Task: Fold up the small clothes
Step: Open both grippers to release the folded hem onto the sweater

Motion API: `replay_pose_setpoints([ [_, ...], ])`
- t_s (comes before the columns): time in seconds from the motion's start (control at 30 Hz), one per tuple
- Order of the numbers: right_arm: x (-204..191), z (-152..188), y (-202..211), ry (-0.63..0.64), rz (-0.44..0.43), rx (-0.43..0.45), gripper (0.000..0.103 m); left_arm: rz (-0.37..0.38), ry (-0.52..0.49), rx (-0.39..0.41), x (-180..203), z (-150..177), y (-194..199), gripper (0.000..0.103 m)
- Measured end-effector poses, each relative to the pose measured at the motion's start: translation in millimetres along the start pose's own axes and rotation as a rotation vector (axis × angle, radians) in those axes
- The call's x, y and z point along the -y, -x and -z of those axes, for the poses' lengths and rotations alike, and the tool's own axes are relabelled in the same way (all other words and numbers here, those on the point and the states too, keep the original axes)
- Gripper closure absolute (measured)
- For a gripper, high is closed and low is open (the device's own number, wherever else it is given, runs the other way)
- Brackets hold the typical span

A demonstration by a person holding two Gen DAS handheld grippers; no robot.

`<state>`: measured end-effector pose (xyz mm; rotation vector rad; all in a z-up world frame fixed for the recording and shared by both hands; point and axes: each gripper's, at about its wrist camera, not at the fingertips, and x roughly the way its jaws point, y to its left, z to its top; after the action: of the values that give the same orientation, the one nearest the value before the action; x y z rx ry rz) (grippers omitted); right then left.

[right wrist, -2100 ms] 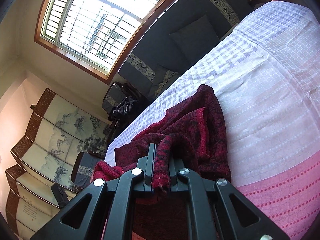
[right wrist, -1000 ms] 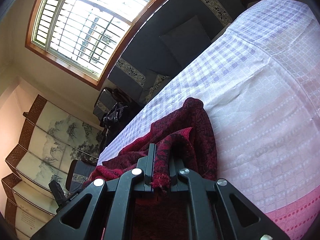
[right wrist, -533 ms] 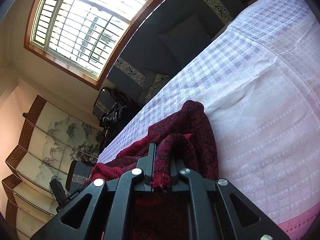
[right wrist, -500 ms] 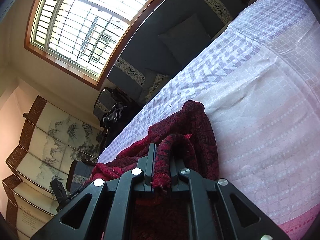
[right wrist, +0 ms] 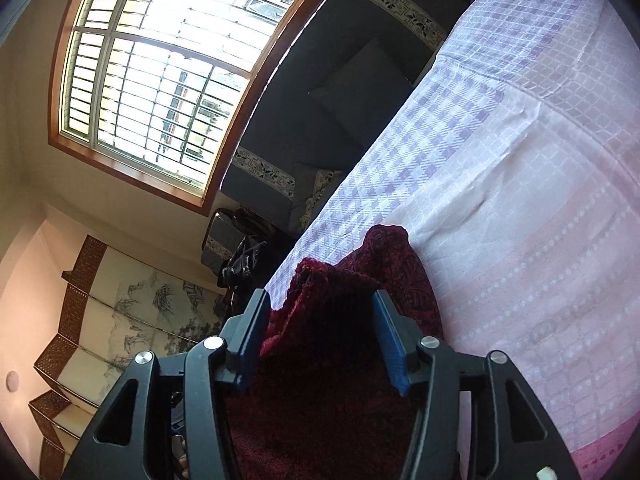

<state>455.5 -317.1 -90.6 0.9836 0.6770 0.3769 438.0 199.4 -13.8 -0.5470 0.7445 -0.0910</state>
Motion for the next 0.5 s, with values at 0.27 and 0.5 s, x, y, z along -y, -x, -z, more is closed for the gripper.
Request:
replay_pose_setpoints([
  [0.27,-4,1,33,0.041,-0.055,0.044,0.041,-0.012,-0.051,-0.003,0,5,12,0.012],
  [0.5,-31,48,59,0.286,-0.027,-0.072,0.064,-0.046,-0.202,-0.017,1,58,31,0.012],
])
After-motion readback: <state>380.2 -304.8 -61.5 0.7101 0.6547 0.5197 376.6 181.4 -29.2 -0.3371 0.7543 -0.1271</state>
